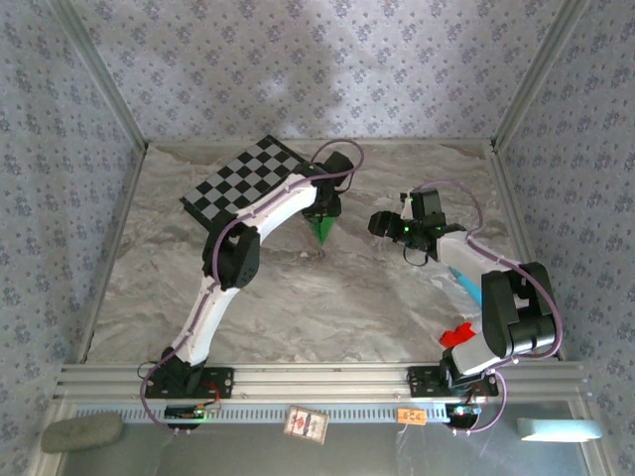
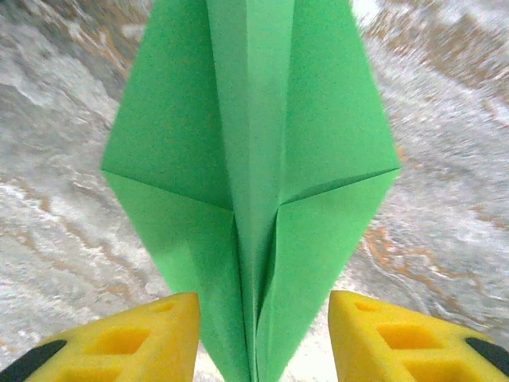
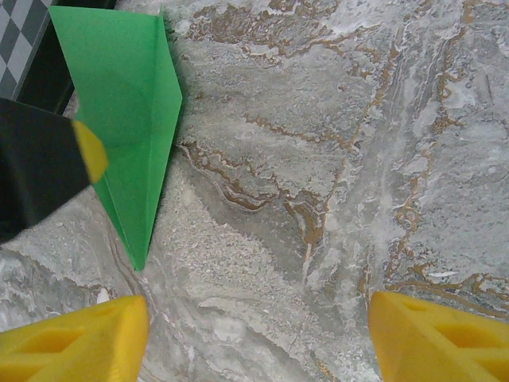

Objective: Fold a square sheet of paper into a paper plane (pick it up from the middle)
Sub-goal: Move the paper plane to the top-center of the table, then reset both arms

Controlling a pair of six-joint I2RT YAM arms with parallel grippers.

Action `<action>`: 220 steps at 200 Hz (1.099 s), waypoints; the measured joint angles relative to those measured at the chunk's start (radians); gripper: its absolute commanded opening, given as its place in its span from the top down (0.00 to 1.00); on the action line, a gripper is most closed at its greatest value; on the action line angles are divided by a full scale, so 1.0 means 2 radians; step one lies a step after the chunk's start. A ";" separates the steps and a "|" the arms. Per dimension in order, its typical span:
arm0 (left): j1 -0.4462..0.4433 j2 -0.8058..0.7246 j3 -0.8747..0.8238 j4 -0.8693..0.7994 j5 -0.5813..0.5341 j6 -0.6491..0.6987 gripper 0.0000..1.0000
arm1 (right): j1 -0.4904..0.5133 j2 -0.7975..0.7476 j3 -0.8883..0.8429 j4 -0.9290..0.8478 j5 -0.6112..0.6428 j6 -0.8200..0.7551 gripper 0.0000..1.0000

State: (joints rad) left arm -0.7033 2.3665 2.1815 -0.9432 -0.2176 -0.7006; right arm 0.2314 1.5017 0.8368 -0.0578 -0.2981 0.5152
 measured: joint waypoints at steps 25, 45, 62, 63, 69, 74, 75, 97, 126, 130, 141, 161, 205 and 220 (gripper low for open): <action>0.000 -0.031 -0.003 0.000 -0.008 0.000 0.50 | 0.000 -0.002 0.007 -0.013 0.012 -0.003 0.22; 0.000 -0.071 -0.023 0.003 -0.025 0.002 0.47 | 0.000 -0.015 0.017 -0.025 0.027 -0.013 0.19; 0.000 -0.123 -0.060 0.013 -0.046 0.008 0.40 | -0.002 -0.037 0.028 -0.035 0.043 -0.027 0.15; 0.000 -0.127 -0.065 0.014 -0.049 0.009 0.40 | -0.002 -0.038 0.028 -0.035 0.044 -0.027 0.15; 0.001 -0.151 -0.084 0.021 -0.058 0.011 0.36 | -0.002 -0.049 0.031 -0.037 0.052 -0.033 0.13; 0.001 -0.174 -0.104 0.027 -0.066 0.013 0.33 | -0.002 -0.057 0.033 -0.038 0.057 -0.037 0.13; 0.001 -0.178 -0.107 0.029 -0.068 0.015 0.32 | -0.002 -0.060 0.034 -0.038 0.060 -0.038 0.13; 0.007 -0.286 -0.209 0.071 -0.111 0.023 0.15 | -0.002 -0.104 0.036 -0.036 0.101 -0.060 0.00; 0.038 -0.424 -0.357 0.135 -0.171 0.036 0.01 | -0.006 -0.159 0.019 -0.013 0.174 -0.091 0.00; 0.043 -0.439 -0.375 0.143 -0.179 0.040 0.00 | -0.007 -0.166 0.014 -0.007 0.186 -0.096 0.00; 0.060 -0.478 -0.430 0.167 -0.203 0.044 0.00 | -0.008 -0.185 -0.006 0.010 0.222 -0.109 0.00; 0.095 -0.539 -0.534 0.209 -0.238 0.054 0.00 | -0.010 -0.210 -0.055 0.046 0.284 -0.131 0.00; 0.189 -0.659 -0.733 0.298 -0.270 0.093 0.00 | -0.038 -0.200 -0.138 0.096 0.378 -0.158 0.00; 0.204 -0.699 -0.798 0.353 -0.275 0.125 0.00 | -0.051 -0.180 -0.154 0.112 0.390 -0.161 0.00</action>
State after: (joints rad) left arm -0.2947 0.9688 0.5846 -0.2363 -0.7670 -0.4507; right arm 0.1284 1.1419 0.5285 0.1669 0.4820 0.1925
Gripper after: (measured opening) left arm 0.997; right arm 0.998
